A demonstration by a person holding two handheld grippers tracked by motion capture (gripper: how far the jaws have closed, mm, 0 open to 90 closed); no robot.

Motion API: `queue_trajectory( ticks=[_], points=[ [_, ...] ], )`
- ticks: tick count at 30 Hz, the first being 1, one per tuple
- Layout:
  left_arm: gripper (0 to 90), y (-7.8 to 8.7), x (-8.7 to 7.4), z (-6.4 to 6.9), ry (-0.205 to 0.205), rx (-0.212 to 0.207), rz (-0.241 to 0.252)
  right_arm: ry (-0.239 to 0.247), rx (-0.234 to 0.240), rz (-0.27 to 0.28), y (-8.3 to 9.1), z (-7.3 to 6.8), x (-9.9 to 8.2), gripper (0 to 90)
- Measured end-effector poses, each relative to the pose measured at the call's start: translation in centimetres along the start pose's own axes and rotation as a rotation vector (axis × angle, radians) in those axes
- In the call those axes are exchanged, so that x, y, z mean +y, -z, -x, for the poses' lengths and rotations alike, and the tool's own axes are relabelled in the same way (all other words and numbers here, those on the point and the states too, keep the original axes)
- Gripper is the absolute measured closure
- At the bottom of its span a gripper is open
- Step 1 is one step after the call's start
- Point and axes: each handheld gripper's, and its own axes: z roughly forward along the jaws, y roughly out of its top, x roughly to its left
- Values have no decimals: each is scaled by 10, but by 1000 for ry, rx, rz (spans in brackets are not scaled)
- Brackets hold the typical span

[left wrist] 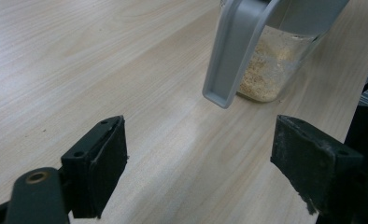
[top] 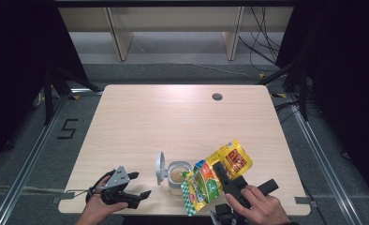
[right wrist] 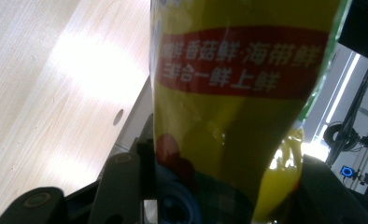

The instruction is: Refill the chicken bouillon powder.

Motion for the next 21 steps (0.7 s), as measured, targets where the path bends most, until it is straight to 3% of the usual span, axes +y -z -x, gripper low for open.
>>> queue_trajectory(
  ticks=[8,9,11,13,14,15,17,21],
  points=[
    [179,-1,0,2,15,-12,18,12,-1,0,0,0,1,570],
    [179,0,0,1,-1,-10,19,11,-1,2,0,0,1,570],
    [179,0,0,0,0,0,-1,16,-1,-2,0,0,0,570],
    [179,-1,0,2,22,-12,23,16,3,0,0,0,0,570],
    [179,-1,0,2,21,-11,23,17,3,0,0,-1,0,570],
    [179,0,0,0,-4,1,0,19,3,0,0,-1,0,570],
    [179,0,0,1,13,-8,13,14,5,1,-1,-1,0,570],
    [180,0,0,1,10,-5,9,16,5,-1,-1,-1,0,574]
  ],
)
